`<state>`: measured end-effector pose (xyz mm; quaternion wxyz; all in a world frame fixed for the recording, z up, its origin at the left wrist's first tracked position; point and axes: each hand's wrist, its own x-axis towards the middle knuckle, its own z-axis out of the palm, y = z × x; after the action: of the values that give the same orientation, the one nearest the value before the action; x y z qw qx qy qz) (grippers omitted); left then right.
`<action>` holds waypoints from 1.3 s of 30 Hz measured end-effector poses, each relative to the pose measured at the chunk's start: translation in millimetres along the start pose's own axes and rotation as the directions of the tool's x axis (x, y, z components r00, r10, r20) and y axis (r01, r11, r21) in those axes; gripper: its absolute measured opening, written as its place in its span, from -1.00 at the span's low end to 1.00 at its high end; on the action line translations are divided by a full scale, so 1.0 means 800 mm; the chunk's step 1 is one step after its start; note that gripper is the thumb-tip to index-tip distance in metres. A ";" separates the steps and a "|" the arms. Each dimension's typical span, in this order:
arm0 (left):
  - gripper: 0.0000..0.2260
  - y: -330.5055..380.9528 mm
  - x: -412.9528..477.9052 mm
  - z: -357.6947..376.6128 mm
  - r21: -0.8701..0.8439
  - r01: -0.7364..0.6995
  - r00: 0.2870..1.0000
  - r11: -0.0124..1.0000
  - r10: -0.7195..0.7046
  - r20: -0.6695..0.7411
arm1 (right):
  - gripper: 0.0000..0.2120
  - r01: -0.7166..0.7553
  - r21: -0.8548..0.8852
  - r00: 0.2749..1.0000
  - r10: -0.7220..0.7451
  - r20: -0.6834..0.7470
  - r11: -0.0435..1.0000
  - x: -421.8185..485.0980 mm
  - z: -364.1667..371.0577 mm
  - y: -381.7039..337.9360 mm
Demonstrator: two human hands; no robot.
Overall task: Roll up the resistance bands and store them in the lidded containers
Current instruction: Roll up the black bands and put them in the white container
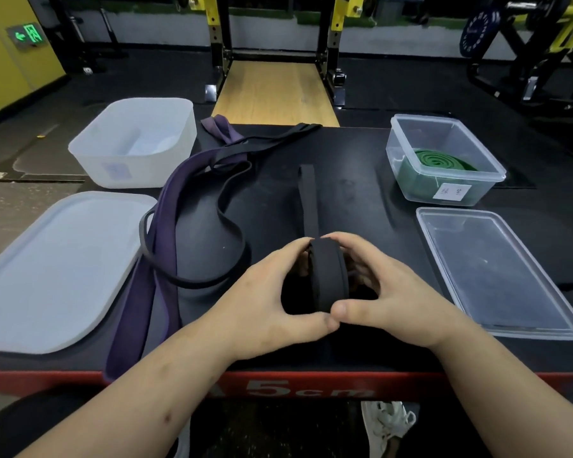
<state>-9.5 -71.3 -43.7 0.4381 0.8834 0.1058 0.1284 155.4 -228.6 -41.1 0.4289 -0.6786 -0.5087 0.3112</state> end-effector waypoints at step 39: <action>-0.30 0.006 0.004 -0.007 -0.042 0.032 0.999 0.999 -0.032 0.015 | -0.20 -0.023 0.035 1.000 0.022 0.012 0.999 0.007 0.004 0.007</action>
<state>-7.8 -69.0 -35.9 0.4596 0.8730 0.1139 0.1171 156.4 -223.1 -47.6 0.4342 -0.6749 -0.4979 0.3287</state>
